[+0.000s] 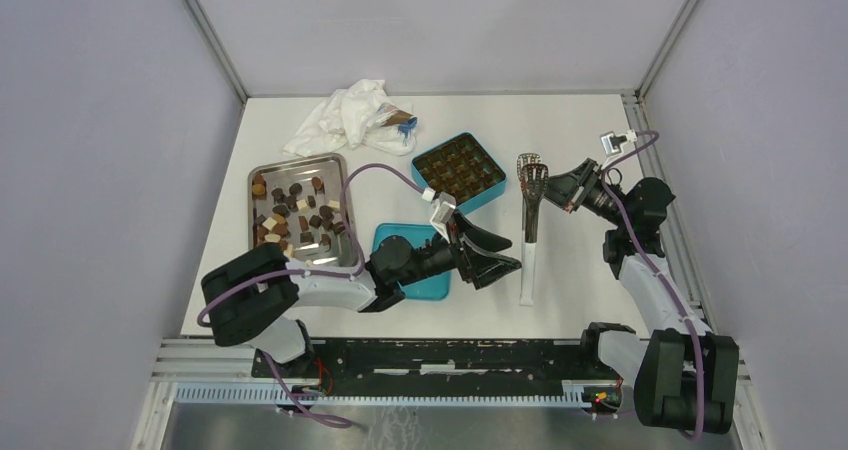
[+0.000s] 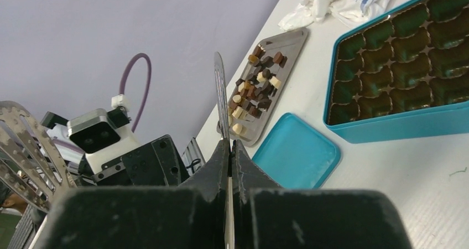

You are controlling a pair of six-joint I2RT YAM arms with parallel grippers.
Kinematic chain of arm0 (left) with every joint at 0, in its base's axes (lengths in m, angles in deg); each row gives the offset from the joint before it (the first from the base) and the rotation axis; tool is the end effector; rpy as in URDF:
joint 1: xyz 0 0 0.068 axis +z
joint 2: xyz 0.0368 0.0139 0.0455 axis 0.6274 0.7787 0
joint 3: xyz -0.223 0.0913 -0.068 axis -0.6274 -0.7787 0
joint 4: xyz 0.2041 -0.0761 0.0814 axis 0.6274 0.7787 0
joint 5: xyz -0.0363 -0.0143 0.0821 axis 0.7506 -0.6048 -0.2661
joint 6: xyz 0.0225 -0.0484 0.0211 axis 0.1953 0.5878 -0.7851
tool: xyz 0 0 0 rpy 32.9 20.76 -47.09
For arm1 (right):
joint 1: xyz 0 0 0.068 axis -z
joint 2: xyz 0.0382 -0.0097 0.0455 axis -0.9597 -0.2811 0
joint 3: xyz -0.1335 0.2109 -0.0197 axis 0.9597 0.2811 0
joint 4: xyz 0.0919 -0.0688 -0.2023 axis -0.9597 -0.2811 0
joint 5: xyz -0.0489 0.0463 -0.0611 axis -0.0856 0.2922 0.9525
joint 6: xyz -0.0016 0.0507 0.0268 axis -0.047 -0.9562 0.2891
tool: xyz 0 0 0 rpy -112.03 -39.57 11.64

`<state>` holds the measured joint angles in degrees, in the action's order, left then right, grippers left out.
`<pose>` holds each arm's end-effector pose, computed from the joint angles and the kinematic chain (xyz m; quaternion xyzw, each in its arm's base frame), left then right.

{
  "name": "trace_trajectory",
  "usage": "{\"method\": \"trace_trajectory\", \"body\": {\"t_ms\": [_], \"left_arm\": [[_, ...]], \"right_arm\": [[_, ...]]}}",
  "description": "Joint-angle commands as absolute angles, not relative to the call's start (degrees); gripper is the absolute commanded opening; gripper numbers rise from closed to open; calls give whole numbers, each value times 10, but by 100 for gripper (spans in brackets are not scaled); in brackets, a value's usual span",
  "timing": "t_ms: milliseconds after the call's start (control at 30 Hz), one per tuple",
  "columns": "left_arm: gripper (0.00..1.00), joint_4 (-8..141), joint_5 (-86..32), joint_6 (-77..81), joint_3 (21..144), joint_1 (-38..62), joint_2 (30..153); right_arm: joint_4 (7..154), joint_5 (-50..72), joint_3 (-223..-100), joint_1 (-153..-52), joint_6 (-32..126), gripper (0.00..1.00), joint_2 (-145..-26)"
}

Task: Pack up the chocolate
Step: Pick up the clamp from the center of the board.

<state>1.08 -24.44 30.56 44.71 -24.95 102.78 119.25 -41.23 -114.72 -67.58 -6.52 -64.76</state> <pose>0.1223 -0.2663 0.2516 0.1991 0.5744 -0.6592 0.4426 0.2104 0.0128 0.2737 0.0056 0.6851 0.5899 0.4274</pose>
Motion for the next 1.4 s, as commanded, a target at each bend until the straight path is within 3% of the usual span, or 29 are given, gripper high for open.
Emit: {"method": "trace_trajectory", "body": {"t_ms": [0,133,200,433,567,733,900,1367], "left_arm": [[82,-163,-259,341,433,-247,1065],[83,-236,-256,371,429,-240,1108],[90,-250,-270,376,412,-233,1110],[93,-136,-326,333,388,-231,1062],[99,-177,-348,317,381,-252,1071],[100,-207,-369,262,359,-269,1054],[100,-233,-309,215,369,-283,1065],[100,-308,-316,235,455,-311,1170]], "right_arm": [[1276,-425,-1152,-679,-115,0,-650],[1293,-428,-1151,-681,-131,0,-655],[1301,-430,-1151,-681,-140,0,-654],[1337,-436,-1149,-685,-165,0,-652],[1375,-448,-1149,-686,-193,0,-656],[1431,-464,-1151,-688,-230,0,-656],[1433,-461,-1154,-699,-234,0,-655],[1382,-450,-1167,-713,-216,0,-652]]}}
